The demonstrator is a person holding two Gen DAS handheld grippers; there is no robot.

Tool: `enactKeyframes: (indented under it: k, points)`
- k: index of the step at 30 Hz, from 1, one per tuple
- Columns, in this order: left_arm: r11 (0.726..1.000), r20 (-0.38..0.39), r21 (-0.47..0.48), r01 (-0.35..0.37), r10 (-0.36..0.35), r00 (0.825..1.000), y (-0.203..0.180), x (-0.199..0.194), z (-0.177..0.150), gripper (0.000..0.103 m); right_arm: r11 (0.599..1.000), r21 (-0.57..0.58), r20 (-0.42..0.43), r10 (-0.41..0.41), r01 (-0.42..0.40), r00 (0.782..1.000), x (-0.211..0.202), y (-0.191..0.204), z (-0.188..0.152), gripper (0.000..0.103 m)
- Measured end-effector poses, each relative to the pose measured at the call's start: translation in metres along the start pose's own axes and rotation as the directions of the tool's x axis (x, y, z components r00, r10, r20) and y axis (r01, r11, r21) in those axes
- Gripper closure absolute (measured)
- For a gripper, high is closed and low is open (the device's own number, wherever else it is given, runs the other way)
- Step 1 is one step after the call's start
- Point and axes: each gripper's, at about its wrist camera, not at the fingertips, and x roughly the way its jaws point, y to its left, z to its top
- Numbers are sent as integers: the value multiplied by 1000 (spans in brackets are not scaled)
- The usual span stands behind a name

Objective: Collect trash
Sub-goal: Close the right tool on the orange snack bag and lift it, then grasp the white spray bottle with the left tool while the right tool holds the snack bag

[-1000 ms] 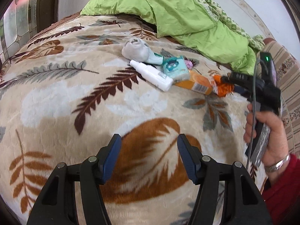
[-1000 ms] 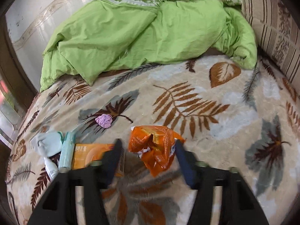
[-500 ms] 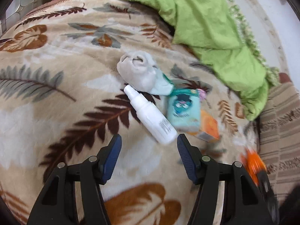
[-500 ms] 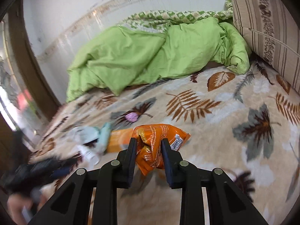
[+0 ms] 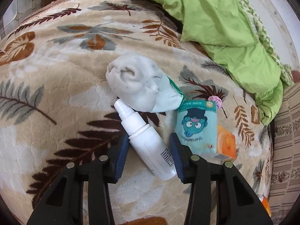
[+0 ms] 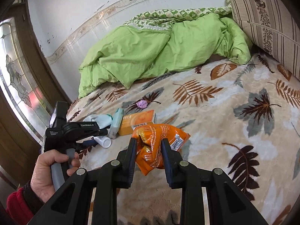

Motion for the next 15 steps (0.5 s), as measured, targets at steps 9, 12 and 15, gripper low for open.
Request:
enactKeyframes:
  k: [9, 12, 15]
  points:
    - [991, -37, 101, 93, -90, 995, 19, -48, -56, 68, 999, -24, -21, 25, -25, 999, -11, 13, -12, 75]
    - [983, -63, 142, 116, -108, 992, 27, -70, -81, 68, 999, -30, -36, 40, -41, 999, -18, 20, -22, 75]
    - [972, -85, 200, 123, -107, 991, 30, -86, -103, 68, 998, -37, -44, 50, -52, 998, -27, 25, -31, 75]
